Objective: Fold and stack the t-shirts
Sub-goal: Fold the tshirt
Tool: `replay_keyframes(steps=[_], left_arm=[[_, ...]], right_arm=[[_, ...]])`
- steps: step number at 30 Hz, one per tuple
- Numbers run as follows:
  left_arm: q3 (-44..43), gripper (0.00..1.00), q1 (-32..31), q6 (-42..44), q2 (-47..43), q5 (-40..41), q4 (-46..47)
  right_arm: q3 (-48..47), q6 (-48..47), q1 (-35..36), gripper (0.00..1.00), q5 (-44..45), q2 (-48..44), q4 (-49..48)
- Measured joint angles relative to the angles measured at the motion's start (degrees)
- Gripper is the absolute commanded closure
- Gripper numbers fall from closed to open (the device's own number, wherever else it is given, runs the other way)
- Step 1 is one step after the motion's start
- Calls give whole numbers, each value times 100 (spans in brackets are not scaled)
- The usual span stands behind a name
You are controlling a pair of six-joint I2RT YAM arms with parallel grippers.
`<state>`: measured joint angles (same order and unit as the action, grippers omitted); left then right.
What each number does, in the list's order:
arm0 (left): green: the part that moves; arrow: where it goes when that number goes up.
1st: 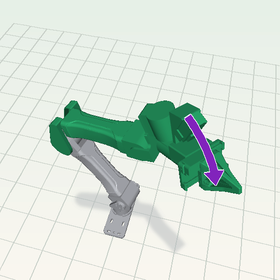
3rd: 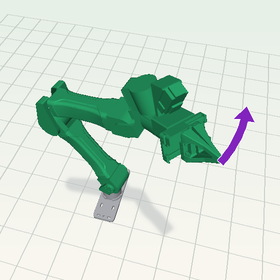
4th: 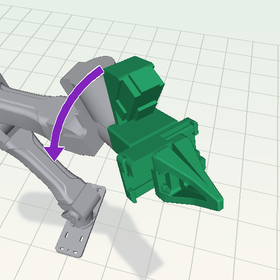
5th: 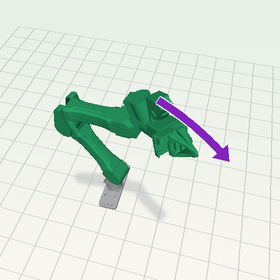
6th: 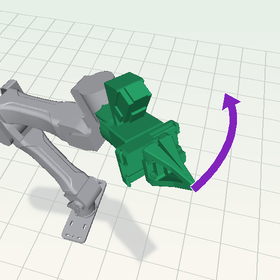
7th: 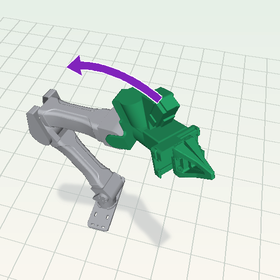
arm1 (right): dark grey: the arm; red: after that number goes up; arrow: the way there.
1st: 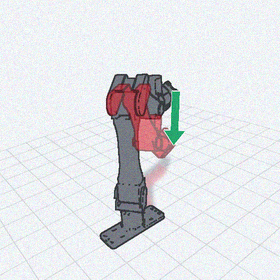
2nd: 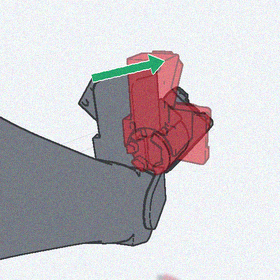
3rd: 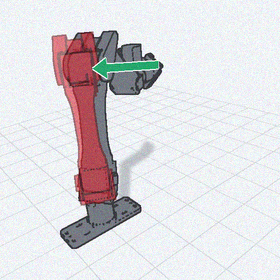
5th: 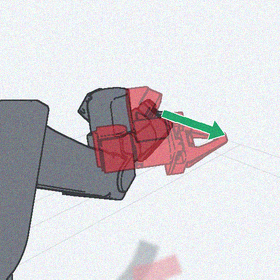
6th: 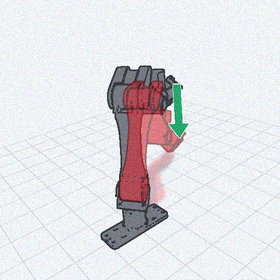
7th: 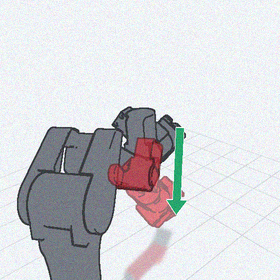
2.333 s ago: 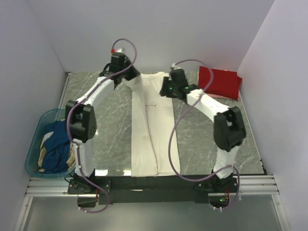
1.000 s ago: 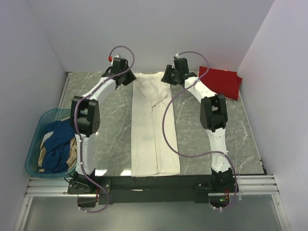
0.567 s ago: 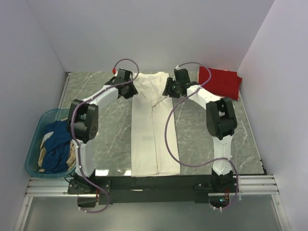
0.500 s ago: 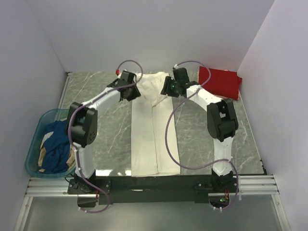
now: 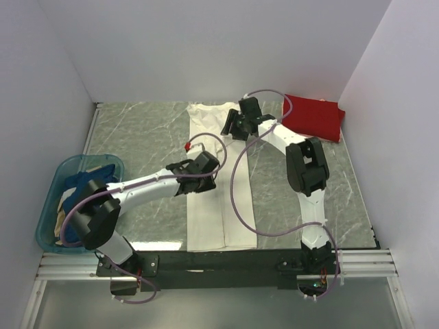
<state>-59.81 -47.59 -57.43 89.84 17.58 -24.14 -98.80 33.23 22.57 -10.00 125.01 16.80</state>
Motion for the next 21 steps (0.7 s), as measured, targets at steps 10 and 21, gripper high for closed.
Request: replay_keyframes(steps=[10, 21], left_arm=[[527, 63, -789, -195, -153, 22, 127], [127, 63, -1646, -203, 291, 57, -409]], right_arm=[[-396, 494, -46, 48, -177, 566, 190], [-37, 678, -46, 99, -175, 551, 31]])
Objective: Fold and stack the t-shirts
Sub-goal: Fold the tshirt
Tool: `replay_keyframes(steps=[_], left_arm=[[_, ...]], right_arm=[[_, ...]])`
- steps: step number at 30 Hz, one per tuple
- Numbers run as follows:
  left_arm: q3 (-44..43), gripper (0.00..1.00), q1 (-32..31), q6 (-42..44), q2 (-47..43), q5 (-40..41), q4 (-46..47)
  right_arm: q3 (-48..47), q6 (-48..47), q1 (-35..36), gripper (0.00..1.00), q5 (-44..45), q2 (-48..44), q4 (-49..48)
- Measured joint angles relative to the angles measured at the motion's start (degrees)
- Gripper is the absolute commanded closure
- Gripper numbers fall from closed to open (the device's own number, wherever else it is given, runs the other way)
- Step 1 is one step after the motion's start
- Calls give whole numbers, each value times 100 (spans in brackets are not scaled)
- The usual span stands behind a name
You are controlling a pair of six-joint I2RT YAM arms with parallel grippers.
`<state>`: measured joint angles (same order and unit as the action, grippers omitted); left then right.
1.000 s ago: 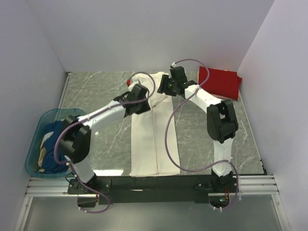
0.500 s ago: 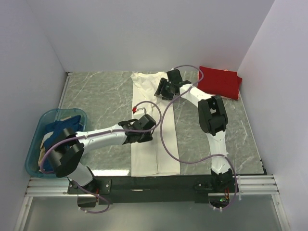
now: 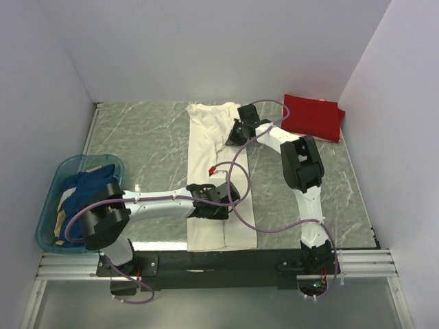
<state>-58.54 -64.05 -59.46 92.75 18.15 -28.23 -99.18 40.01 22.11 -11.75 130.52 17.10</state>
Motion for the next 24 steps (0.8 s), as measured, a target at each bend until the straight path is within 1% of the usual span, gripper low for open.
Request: replay_keyframes(steps=[4, 16, 24], left_arm=[[0, 67, -258, -46, 0, 17, -254], [7, 66, -1167, -439, 70, -133, -461], [24, 67, -1475, -662, 131, -133, -697]], right_arm=[[109, 7, 0, 100, 0, -46, -35], [210, 46, -2, 100, -24, -197, -125], [210, 46, -2, 100, -37, -227, -127]])
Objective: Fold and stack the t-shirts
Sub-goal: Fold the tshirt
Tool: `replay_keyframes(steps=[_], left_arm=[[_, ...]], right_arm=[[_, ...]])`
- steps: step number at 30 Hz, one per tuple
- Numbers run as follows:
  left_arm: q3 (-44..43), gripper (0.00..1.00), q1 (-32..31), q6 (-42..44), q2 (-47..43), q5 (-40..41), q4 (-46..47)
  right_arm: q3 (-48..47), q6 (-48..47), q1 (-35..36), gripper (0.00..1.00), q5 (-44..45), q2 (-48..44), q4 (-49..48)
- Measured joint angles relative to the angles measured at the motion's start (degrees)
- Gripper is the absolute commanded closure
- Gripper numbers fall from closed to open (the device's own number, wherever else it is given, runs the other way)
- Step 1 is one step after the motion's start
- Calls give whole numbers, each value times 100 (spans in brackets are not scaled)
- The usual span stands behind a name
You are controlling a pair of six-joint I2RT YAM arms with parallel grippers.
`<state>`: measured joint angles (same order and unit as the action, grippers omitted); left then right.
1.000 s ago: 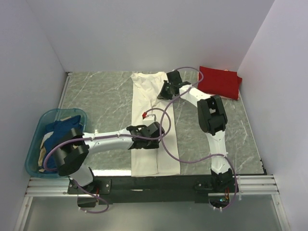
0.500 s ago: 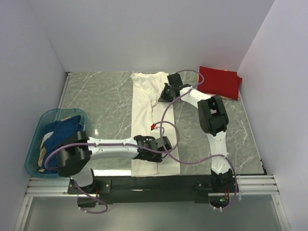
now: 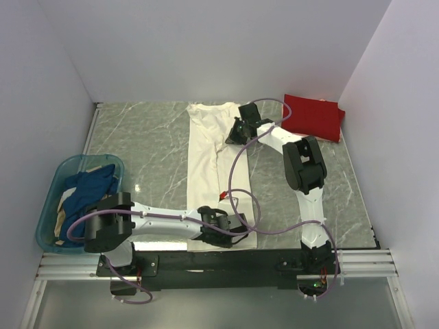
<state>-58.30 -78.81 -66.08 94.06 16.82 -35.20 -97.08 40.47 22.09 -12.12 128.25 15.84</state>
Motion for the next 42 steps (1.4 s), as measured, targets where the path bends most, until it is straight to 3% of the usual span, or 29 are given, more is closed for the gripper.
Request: replay_keyframes(steps=[5, 15, 42], left_arm=[[0, 70, -157, -109, 149, -2, -26], [0, 99, -234, -310, 179, 116, -345], [415, 99, -326, -647, -721, 155, -424]], right_arm=[[0, 17, 0, 100, -9, 0, -4], [0, 17, 0, 100, -68, 0, -37], [-98, 17, -9, 100, -37, -9, -35]])
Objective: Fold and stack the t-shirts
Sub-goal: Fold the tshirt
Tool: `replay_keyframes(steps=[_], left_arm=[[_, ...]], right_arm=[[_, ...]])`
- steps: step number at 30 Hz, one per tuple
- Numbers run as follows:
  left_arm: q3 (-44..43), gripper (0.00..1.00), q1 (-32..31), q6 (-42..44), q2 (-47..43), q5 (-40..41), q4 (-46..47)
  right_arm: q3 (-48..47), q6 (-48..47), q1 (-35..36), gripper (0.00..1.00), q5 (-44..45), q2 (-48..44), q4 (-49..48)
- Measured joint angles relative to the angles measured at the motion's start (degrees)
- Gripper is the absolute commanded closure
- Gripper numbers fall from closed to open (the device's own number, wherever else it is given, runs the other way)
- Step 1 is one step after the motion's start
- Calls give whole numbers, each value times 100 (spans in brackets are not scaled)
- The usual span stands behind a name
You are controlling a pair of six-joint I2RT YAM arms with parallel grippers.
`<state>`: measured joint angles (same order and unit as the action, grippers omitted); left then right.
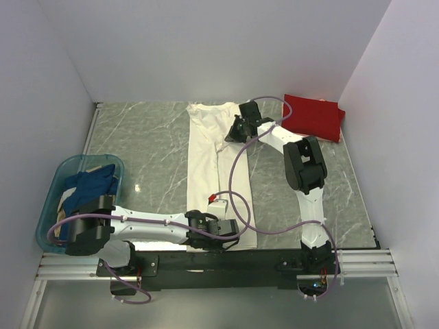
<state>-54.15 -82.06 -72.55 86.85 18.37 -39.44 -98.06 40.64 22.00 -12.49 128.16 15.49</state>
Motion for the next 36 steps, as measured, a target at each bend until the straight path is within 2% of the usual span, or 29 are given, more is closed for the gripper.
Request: replay_keyframes(steps=[14, 15, 19, 23, 26, 36], left_arm=[[133, 99, -92, -83, -131, -2, 81], [151, 99, -96, -87, -155, -2, 81], [199, 99, -103, -157, -201, -2, 105], [219, 99, -103, -188, -201, 0, 129], [219, 99, -103, -199, -203, 2, 149], [315, 99, -103, -227, -398, 2, 199]], right_arm=[[28, -2, -177, 100, 79, -334, -37], [31, -2, -177, 96, 70, -341, -44], [28, -28, -170, 63, 2, -341, -26], [-144, -140, -90, 52, 42, -291, 144], [-382, -186, 24, 49, 101, -168, 236], [-748, -258, 356, 48, 361, 310, 570]])
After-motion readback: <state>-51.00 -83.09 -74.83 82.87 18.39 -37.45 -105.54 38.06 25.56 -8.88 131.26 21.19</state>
